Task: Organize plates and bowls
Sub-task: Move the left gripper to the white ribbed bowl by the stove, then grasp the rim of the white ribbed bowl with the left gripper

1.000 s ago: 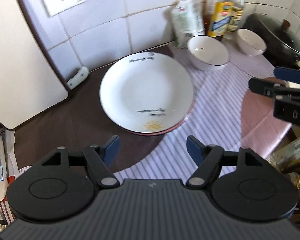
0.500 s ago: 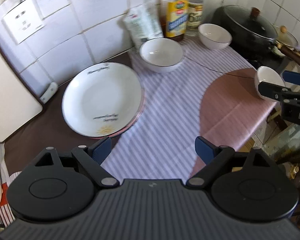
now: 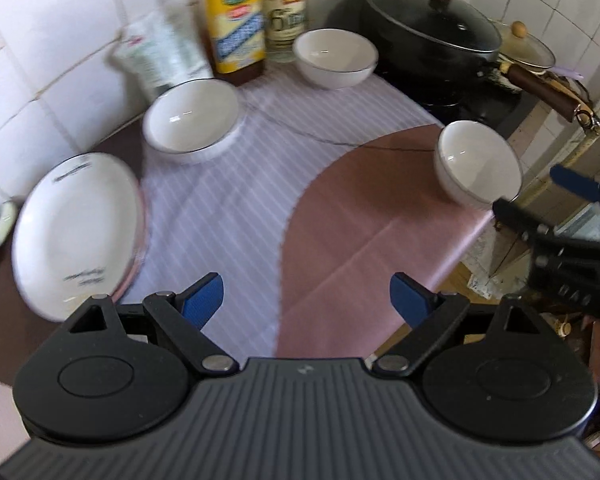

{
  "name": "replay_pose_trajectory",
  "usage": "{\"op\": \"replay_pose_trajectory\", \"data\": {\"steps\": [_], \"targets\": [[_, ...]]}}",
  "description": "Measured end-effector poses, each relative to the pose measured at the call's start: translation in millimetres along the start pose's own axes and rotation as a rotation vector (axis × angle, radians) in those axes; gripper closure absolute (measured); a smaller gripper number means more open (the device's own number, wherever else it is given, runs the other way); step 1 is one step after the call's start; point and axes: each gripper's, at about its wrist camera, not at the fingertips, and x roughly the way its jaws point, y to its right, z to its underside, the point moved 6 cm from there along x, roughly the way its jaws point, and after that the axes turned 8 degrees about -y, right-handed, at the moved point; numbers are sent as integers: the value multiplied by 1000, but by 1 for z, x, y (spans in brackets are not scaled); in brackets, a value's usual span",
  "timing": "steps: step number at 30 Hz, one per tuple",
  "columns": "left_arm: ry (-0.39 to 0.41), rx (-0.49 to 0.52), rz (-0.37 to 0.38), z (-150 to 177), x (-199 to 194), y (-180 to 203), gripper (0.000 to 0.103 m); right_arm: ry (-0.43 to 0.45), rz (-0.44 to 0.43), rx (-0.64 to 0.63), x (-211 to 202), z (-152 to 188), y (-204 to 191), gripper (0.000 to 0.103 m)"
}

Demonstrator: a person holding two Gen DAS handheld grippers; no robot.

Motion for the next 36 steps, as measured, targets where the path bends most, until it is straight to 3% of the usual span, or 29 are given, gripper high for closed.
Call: {"op": "replay_pose_trajectory", "data": {"steps": [4, 11, 17, 25, 27, 28, 30, 33, 36], "targets": [[24, -24, 10, -19, 24, 26, 12, 17, 22, 22, 19, 22, 34, 11], [37, -16, 21, -50, 70, 73, 11, 31, -43, 44, 65, 53, 73, 10], [5, -13, 55, -73, 111, 98, 9, 70, -57, -56, 100, 69, 72, 10], [-60, -34, 80, -87, 146, 110, 13, 91, -130, -49, 128, 64, 76, 10], [-64, -43, 88, -89, 148, 111, 24, 102, -146, -67, 133, 62, 74, 10], [-67, -43, 93, -89, 149, 111, 44, 108, -150, -77, 134, 62, 73, 10], [-62, -43, 99, -90, 150, 113, 68, 117, -155, -89, 137, 61, 72, 8], [-47, 0, 106, -92, 146, 123, 86, 118, -162, -91, 140, 59, 72, 8], [-37, 13, 111, -95, 145, 130, 91, 115, -164, -92, 140, 59, 71, 8]]}}
